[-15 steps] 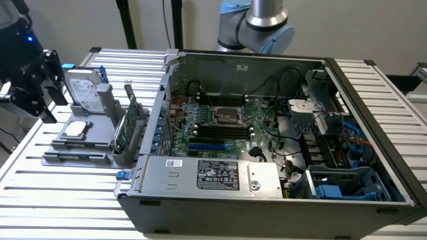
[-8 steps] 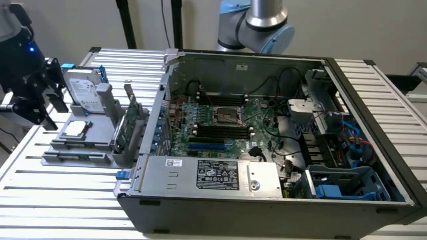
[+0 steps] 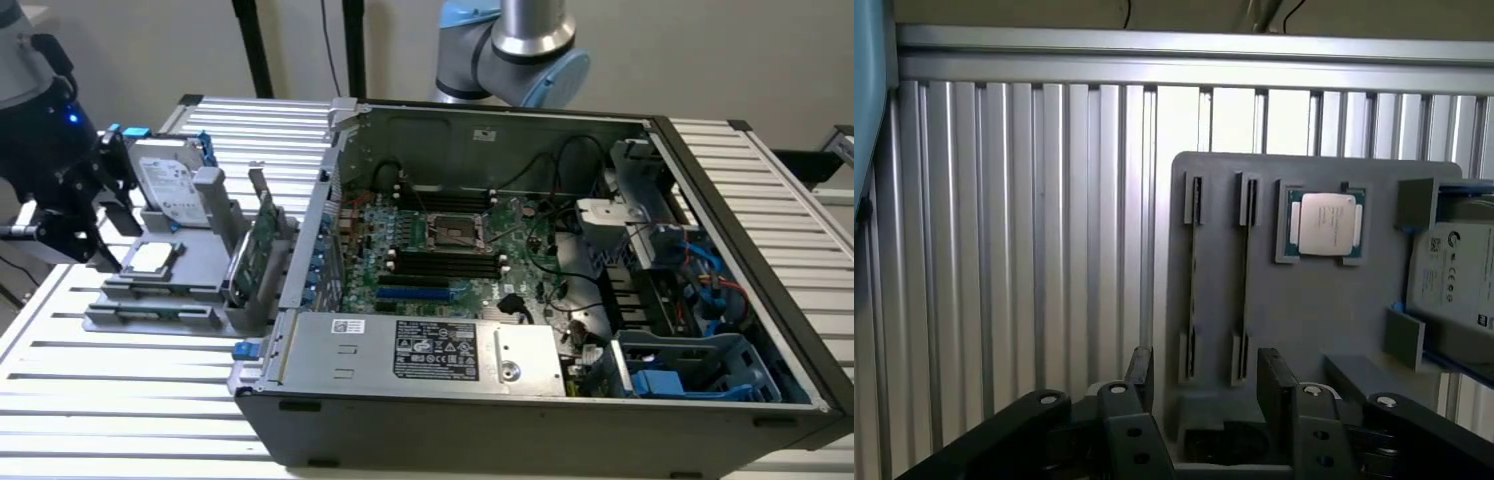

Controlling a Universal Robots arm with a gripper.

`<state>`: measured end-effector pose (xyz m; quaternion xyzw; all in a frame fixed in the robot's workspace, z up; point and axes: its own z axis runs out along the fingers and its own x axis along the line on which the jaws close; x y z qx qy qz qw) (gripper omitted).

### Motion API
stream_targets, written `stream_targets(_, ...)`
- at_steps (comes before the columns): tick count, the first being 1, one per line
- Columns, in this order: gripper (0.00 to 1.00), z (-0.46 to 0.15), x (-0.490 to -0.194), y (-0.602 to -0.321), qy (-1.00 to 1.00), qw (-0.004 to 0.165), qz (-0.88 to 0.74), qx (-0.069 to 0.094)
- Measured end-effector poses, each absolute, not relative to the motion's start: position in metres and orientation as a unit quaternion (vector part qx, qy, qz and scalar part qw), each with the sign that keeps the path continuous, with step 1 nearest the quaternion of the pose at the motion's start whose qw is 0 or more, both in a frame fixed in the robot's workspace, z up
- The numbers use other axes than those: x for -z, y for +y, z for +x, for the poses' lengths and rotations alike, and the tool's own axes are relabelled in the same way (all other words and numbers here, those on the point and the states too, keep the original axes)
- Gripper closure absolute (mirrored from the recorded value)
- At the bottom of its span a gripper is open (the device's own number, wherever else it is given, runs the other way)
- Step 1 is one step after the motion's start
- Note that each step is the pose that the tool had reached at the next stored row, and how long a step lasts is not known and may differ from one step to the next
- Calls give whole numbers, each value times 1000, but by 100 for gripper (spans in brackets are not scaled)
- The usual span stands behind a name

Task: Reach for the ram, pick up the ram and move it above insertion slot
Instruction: 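Pick up the ram and move it above insertion slot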

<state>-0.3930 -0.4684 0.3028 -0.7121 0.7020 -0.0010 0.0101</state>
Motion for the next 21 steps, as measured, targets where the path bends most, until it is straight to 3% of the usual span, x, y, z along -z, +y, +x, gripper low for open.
stream_targets(21, 46, -393, -265, -468, 704, 10, -710, 1)
